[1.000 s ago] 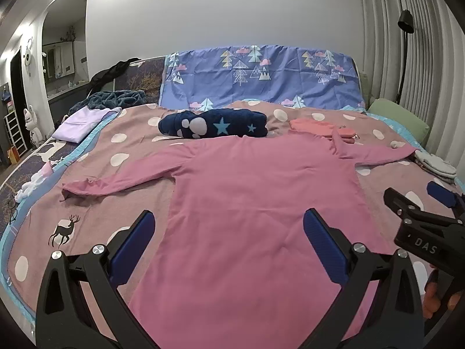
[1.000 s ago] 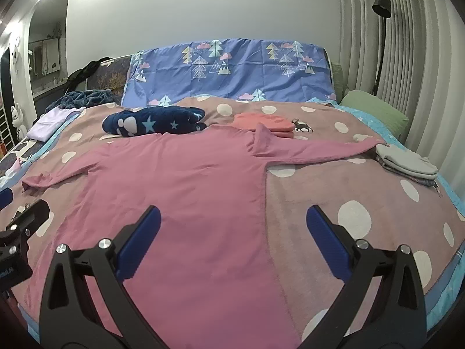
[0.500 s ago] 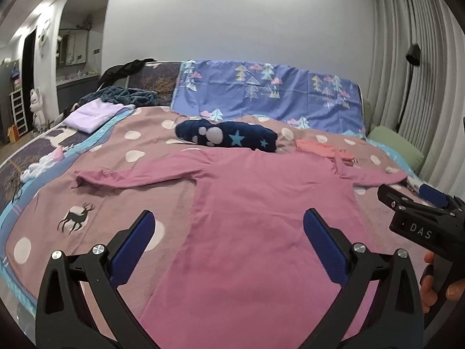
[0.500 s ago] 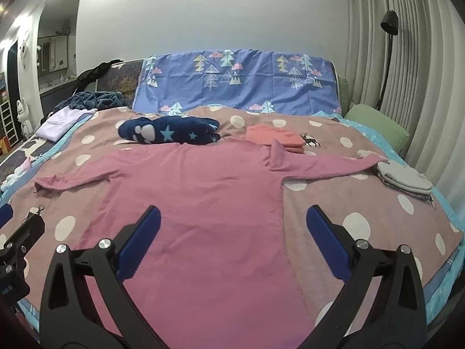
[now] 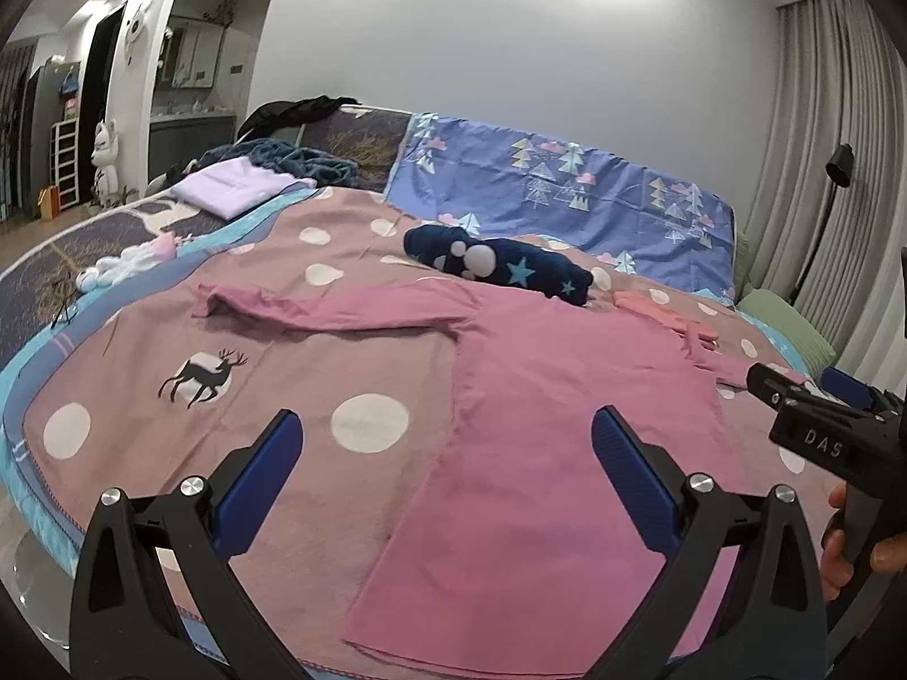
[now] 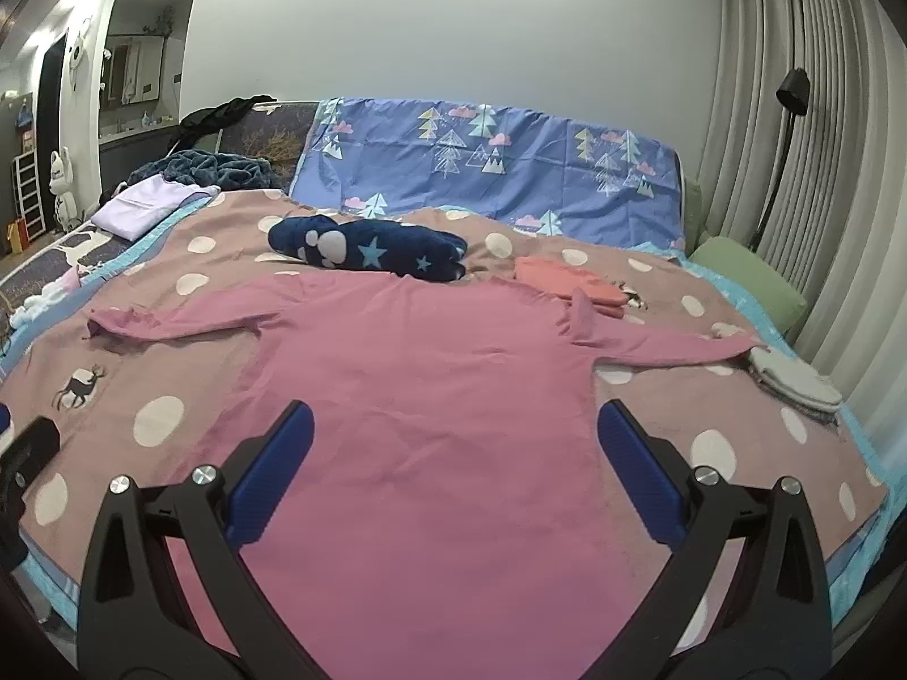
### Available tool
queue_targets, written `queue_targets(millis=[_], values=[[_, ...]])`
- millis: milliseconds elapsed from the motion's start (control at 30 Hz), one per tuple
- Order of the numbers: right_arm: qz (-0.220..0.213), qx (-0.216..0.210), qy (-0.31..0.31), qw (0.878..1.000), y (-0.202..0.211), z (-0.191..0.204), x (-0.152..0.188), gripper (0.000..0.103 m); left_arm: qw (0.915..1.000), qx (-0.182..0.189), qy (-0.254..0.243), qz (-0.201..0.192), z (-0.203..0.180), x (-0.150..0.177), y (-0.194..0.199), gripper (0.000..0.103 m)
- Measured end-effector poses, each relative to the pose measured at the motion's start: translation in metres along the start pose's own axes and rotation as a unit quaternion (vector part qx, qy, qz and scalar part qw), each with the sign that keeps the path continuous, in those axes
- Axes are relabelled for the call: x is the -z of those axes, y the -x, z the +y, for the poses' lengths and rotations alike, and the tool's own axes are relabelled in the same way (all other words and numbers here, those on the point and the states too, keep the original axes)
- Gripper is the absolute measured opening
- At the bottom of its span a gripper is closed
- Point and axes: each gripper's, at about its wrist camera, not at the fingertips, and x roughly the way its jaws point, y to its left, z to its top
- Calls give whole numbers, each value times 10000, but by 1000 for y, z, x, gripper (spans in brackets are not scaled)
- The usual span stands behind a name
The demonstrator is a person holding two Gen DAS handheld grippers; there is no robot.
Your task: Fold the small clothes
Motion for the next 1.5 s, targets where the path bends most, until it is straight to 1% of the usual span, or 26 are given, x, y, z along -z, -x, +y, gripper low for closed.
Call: queue_targets(millis=[133, 267, 400, 667, 733, 800, 1000, 1167, 1300, 1500], values=[[140, -117, -22, 9998, -6, 7, -1, 101, 9999, 11, 83, 79, 12, 4, -7, 102], [129, -104, 19, 9999, -12, 10, -3, 101, 9998, 51, 81, 145, 15, 4, -16, 102], [201, -89, -35, 9998, -24, 4, -2, 101, 9997, 89, 4, 228, 10, 4, -28, 102], [471, 0, -200, 9987, -66, -15, 0, 101, 9988, 231, -72, 427, -6, -4, -62, 102], [519, 3, -237, 9984, -76, -20, -1, 101, 9982, 222, -82, 545, -10, -10, -74, 102], [549, -14, -293, 9981, -85, -26, -4, 101, 9980, 205, -135, 585, -15, -16, -82, 102], [475, -27, -543, 9974, -103, -46, -19, 101, 9976, 282, -311, 557, -33, -41, -101, 102], [471, 28, -684, 9965, -116, -60, -27, 101, 9965, 371, -500, 557, -56, -58, -119, 102], [541, 37, -834, 9950, -127, -72, -28, 101, 9948, 449, -670, 622, -75, -63, -132, 102], [655, 88, -970, 9931, -144, -85, -25, 101, 9922, 577, -838, 721, -92, -63, -147, 102]])
